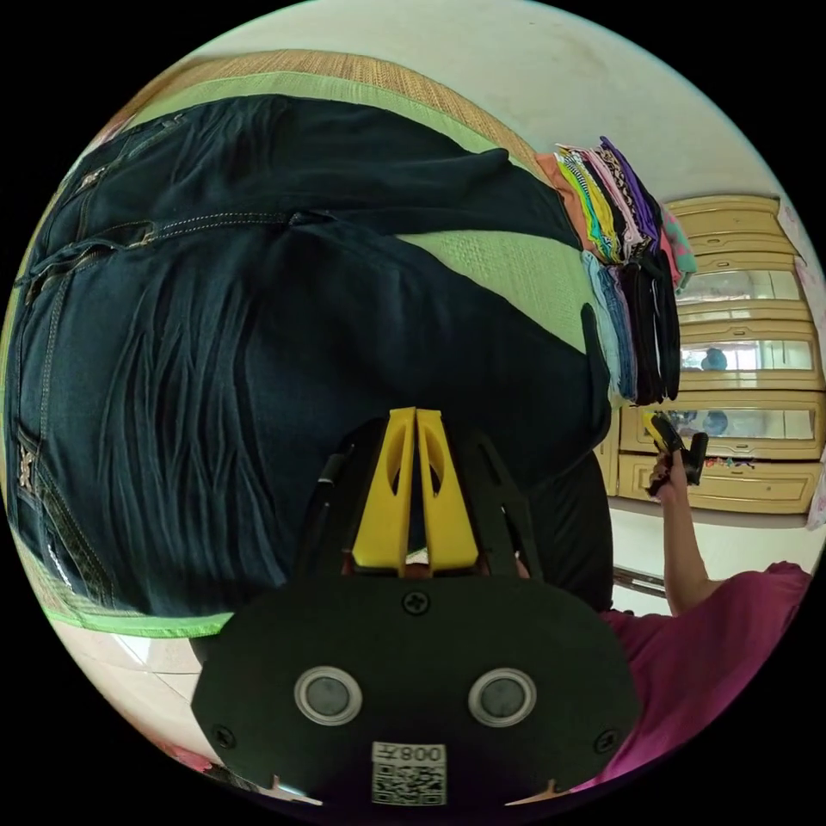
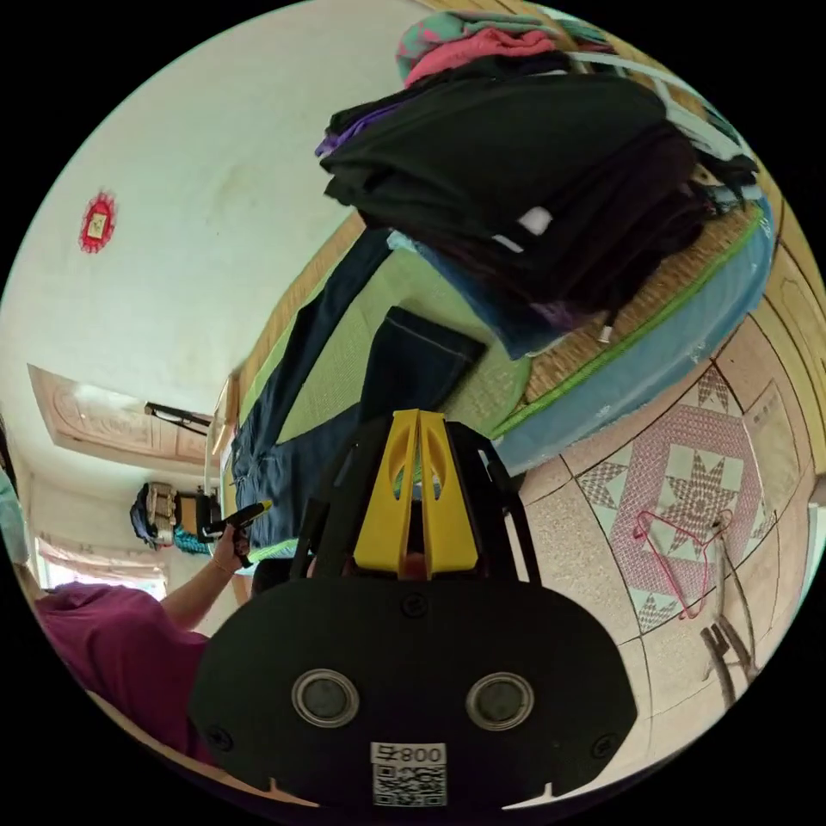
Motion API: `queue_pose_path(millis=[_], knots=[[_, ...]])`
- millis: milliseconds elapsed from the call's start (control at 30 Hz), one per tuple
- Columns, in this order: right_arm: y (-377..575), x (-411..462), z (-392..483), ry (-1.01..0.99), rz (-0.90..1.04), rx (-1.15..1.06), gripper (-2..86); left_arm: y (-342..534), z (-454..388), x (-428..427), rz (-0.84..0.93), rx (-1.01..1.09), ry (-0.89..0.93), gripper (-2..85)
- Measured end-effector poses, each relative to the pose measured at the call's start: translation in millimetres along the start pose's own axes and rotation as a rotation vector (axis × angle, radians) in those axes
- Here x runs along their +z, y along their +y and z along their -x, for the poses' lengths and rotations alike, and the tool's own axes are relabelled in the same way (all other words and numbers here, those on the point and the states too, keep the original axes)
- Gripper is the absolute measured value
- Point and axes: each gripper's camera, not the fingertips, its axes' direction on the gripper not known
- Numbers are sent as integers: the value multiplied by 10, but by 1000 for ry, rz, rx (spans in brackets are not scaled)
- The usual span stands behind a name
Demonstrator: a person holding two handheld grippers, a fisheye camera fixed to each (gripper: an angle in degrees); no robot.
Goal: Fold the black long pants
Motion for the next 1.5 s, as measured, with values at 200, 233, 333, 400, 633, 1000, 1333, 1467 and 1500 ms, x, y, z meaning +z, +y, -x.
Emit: queue_pose_path(millis=[200,233,333,400,633,1000,1333,1467,1500], knots=[[-573,1057,1058,336,202,-332,0,-248,-295,64,30,70,-20,1],[-597,1329,1179,464,273,-384,0,-284,-345,91,37,84,-22,1],[-384,1686,1378,661,327,-515,0,-479,-615,254,67,163,-49,0],[-199,1732,1467,741,334,-554,1,-599,-788,312,75,232,-116,0],[345,1730,1577,862,220,-537,2,-770,-658,4,3,217,-300,-1],[483,1308,1767,672,115,-277,0,-338,-213,-515,-73,144,-140,0],[190,2611,2465,546,206,-462,1,213,842,-1299,-179,-77,-317,0],[65,2782,2567,527,198,-448,1,376,1634,-1608,-136,-184,-417,0],[45,2844,2611,530,206,-453,1,441,1811,-1715,-153,-225,-388,0]])
